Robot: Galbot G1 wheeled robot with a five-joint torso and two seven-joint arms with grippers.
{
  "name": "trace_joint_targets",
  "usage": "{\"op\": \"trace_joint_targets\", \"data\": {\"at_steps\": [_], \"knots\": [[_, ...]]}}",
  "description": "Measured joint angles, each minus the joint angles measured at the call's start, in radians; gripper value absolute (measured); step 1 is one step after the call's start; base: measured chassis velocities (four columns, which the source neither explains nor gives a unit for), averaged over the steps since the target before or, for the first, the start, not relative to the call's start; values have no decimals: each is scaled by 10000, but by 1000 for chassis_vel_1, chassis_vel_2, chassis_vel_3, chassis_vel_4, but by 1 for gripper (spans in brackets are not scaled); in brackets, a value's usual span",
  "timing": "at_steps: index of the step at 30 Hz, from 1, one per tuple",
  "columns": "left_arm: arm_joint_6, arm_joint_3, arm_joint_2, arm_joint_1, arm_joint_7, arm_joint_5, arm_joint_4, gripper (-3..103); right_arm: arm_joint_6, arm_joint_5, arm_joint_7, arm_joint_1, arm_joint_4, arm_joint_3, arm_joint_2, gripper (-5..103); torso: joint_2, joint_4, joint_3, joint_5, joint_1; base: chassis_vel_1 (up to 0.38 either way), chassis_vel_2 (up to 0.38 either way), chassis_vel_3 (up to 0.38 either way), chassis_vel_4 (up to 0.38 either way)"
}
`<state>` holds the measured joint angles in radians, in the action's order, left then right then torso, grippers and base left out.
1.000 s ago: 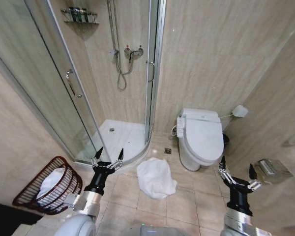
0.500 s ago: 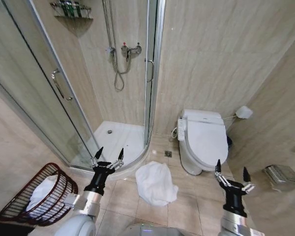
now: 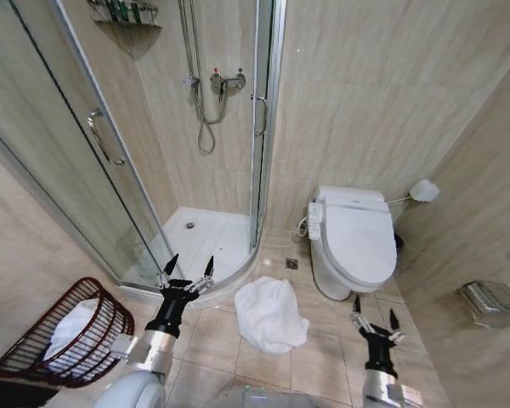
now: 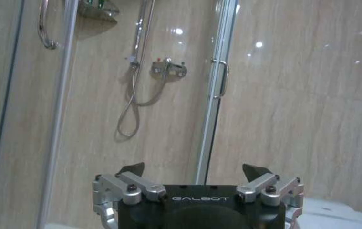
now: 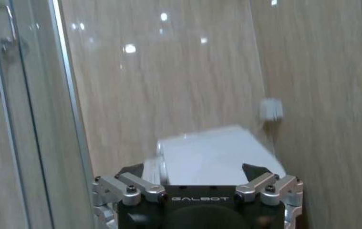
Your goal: Discard the used towel into the hamper.
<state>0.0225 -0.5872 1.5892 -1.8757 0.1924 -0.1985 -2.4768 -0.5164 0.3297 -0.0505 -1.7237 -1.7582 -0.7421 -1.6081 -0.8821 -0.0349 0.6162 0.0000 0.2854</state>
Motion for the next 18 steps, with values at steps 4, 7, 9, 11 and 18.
{"op": "trace_joint_targets", "data": {"at_steps": [4,7,9,11,18], "knots": [[0,-1,-1,0,0,0,0,100,121,39,-104,517,953,110,38,100,165,1,-96,1,-67,0,0,0,0],[0,0,0,0,0,0,0,100,268,64,-190,941,1567,228,157,100,284,-1,-159,0,-119,0,0,0,0],[0,0,0,0,0,0,0,100,600,259,-254,1247,1961,417,235,100,389,0,-218,1,-167,0,0,0,0],[0,0,0,0,0,0,0,100,784,360,-263,1410,2139,547,278,100,450,0,-250,0,-195,0,0,0,0],[0,0,-1,0,0,0,0,100,1061,45,-345,2450,3485,1100,555,100,814,1,-454,-1,-355,0,0,0,0]]}}
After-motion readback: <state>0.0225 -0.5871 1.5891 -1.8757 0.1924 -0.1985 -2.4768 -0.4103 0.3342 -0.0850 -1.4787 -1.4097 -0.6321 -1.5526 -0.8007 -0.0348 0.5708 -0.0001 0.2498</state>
